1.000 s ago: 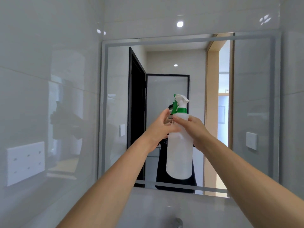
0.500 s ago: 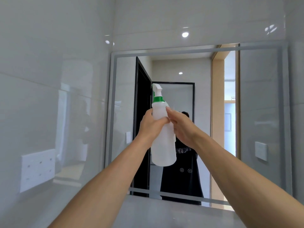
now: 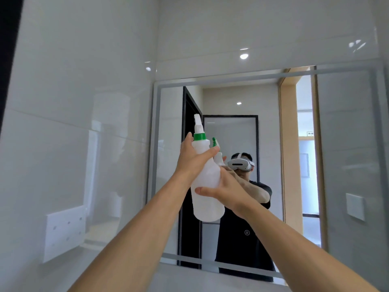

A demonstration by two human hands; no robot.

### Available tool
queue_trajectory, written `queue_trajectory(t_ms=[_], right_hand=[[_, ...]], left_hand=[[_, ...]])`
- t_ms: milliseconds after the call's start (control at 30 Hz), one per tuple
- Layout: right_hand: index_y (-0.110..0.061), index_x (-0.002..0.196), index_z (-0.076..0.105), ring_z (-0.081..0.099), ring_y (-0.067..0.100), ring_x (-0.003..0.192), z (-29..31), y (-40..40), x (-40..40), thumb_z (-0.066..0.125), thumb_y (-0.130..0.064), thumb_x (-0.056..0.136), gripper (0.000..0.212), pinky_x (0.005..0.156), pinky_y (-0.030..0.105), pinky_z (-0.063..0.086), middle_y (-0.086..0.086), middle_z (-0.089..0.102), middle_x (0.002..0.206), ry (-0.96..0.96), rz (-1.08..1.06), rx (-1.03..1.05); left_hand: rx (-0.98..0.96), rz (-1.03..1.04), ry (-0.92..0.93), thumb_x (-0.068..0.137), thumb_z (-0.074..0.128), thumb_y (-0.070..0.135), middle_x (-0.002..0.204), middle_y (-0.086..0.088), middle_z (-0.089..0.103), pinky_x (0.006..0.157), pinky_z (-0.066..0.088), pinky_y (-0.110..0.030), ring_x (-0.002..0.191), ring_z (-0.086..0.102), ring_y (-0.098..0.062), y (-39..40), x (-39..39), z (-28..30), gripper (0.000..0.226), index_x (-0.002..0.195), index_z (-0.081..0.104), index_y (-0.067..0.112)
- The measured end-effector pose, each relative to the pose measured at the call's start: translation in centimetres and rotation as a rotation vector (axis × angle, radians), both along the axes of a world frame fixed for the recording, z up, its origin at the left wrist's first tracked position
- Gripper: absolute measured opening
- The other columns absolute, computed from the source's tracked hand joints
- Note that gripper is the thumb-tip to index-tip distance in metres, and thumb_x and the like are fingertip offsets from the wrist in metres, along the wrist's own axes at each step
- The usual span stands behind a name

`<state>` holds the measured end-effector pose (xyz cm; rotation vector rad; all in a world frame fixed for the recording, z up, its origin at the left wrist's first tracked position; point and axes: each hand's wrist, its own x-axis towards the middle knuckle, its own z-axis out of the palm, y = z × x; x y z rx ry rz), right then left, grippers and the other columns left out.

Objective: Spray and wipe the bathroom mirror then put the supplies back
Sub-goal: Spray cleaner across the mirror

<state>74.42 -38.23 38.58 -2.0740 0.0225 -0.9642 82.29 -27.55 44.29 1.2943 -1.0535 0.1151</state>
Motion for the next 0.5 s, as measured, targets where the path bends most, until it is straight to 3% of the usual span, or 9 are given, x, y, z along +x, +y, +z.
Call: queue_trajectory(t_ms=[133, 300, 400, 500], right_hand=[[-0.028, 0.127, 0.056, 0.068, 0.012, 0.108, -0.1, 0.3, 1.3, 0.089, -0.041, 0.063, 0.073, 0.097, 0.047, 0.055, -0.007, 0.072, 0.113, -0.01, 0.005, 0.014], [-0.028, 0.128, 0.054, 0.068, 0.013, 0.108, 0.1, 0.4, 2.7, 0.089, -0.044, 0.063, 0.075, 0.096, 0.047, 0.055, -0.007, 0.071, 0.115, -0.014, 0.007, 0.017], [-0.027, 0.124, 0.057, 0.069, 0.014, 0.106, 0.9, 0.3, 3.1, 0.088, -0.035, 0.069, 0.064, 0.095, 0.045, 0.056, -0.003, 0.071, 0.114, 0.019, 0.035, -0.016], [-0.029, 0.128, 0.053, 0.067, 0.016, 0.109, 1.6, 0.3, 3.7, 0.09, -0.042, 0.062, 0.077, 0.096, 0.047, 0.055, -0.004, 0.069, 0.117, 0.053, 0.031, -0.025]], left_hand=[[0.004, -0.08, 0.008, 0.084, 0.076, 0.015, 0.102, 0.003, 0.066, 0.073, 0.055, -0.028, 0.091, 0.067, -0.018, 0.6, 1.0, 1.4, 0.041, 0.116, 0.055, 0.028], [-0.035, -0.035, -0.005, 0.08, 0.082, 0.021, 0.103, -0.001, 0.063, 0.068, 0.051, -0.028, 0.087, 0.064, -0.018, 0.3, 1.8, 1.9, 0.05, 0.121, 0.054, 0.023], [-0.065, -0.015, 0.011, 0.078, 0.084, 0.023, 0.099, 0.0, 0.063, 0.063, 0.05, -0.026, 0.084, 0.064, -0.016, 0.2, 2.7, 2.2, 0.052, 0.12, 0.054, 0.022], [-0.125, 0.036, 0.036, 0.08, 0.08, 0.015, 0.091, 0.002, 0.061, 0.057, 0.045, -0.022, 0.076, 0.062, -0.014, 0.3, 3.4, 2.6, 0.043, 0.115, 0.055, 0.016]])
